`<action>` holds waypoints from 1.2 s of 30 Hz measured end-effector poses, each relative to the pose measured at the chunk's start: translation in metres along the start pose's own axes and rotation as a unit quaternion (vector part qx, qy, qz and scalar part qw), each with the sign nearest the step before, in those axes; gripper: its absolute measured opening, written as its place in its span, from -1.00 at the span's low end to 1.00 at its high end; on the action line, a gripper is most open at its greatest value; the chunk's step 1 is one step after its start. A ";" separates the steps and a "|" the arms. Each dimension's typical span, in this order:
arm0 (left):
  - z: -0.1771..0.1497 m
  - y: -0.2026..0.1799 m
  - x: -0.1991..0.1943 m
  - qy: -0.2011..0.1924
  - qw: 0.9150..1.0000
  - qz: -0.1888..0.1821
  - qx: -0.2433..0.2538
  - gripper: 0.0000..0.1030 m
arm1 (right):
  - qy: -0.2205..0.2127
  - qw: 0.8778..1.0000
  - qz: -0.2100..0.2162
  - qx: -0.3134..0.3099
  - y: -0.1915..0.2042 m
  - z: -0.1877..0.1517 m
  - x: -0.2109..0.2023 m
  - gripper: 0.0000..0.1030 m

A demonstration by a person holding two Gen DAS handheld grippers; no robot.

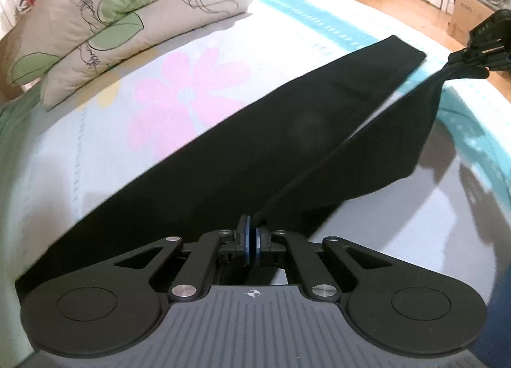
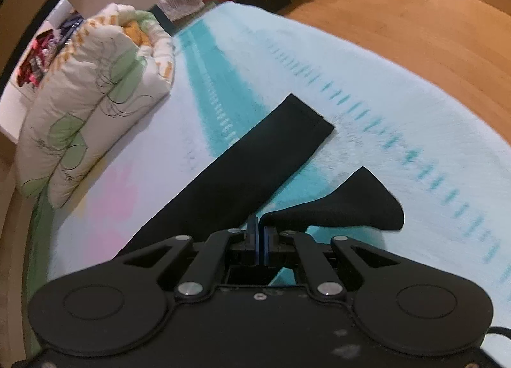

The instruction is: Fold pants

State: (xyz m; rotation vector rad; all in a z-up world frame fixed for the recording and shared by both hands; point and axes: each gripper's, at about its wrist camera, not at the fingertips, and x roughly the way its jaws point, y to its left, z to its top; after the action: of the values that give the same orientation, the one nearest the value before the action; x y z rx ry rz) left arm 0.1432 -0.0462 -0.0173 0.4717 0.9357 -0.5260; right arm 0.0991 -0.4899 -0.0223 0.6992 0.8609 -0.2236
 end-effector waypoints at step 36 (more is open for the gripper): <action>0.076 0.076 0.129 0.081 0.993 -0.050 0.067 -0.91 | 0.009 1.000 -0.023 0.020 0.036 0.059 0.149 -0.51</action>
State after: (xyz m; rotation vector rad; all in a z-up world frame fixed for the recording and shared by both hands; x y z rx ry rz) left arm 0.3000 -0.0601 -0.0760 0.5969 1.0880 -0.6506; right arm 0.2476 -0.4869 -0.0915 0.7202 0.8924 -0.2758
